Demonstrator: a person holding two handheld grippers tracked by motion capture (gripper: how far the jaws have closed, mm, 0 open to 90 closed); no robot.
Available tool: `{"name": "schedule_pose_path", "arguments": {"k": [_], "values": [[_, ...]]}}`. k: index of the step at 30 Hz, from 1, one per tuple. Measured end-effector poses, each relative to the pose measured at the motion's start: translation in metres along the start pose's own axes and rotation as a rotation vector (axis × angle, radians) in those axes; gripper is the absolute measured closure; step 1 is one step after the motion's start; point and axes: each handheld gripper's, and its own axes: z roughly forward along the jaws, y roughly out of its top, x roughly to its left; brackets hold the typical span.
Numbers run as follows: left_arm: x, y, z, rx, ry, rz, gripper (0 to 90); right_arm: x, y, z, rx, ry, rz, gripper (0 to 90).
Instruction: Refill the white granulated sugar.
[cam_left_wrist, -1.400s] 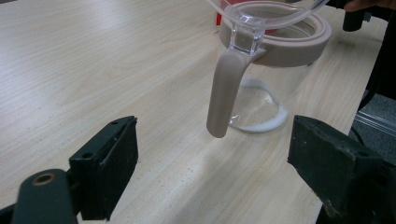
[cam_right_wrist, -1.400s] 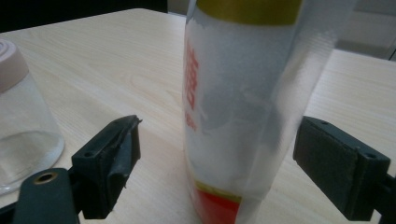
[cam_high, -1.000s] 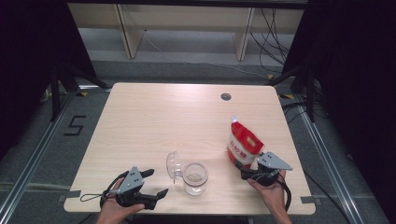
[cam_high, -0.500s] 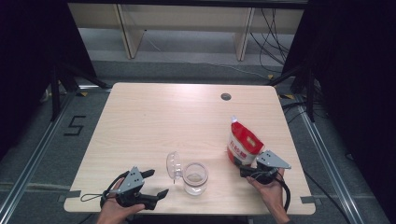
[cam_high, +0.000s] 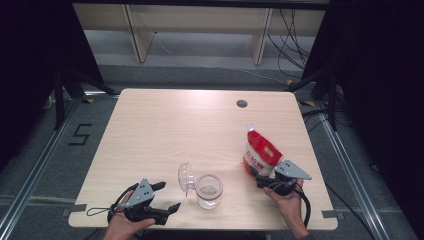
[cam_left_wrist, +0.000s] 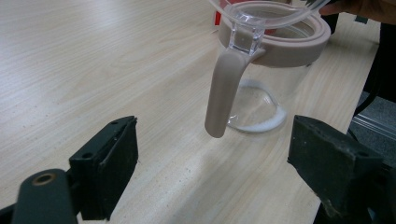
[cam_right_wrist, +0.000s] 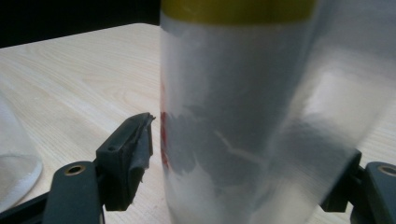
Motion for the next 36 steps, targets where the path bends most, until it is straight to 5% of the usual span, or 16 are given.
{"name": "schedule_pose_path", "arguments": {"k": [17, 19, 21, 22, 25, 30, 35, 36], "values": [[0.0012, 0.0002, 0.0015, -0.004, -0.014, 0.025, 15.6, -0.0024, -0.0012, 0.0042, -0.038, 0.02, -0.006, 27.2], [0.0002, 0.0001, 0.0012, -0.001, -0.008, 0.013, 15.6, -0.0013, -0.0018, 0.0027, -0.017, 0.01, 0.023, 27.4], [0.0004, 0.0001, 0.0014, -0.001, -0.011, 0.014, 15.6, -0.0055, -0.0016, 0.0041, -0.018, 0.014, -0.017, 28.0], [0.0008, 0.0003, 0.0014, -0.001, -0.012, 0.023, 15.6, -0.0019, -0.0021, 0.0042, -0.028, 0.007, 0.018, 28.4], [0.0008, 0.0002, 0.0016, -0.006, -0.013, 0.025, 15.6, -0.0037, -0.0026, 0.0065, -0.044, 0.023, 0.017, 28.8], [-0.0016, -0.0003, 0.0023, -0.001, -0.014, -0.003, 15.6, -0.0083, -0.0048, 0.0093, -0.027, 0.01, -0.03, 29.3], [0.0003, 0.0002, 0.002, -0.002, -0.015, 0.025, 15.6, -0.006, -0.0057, 0.0103, -0.037, 0.031, 0.02, 30.0], [0.0002, 0.0003, 0.0019, -0.002, -0.015, 0.026, 15.6, -0.0078, -0.0061, 0.0102, -0.03, 0.009, -0.009, 30.0]]}}
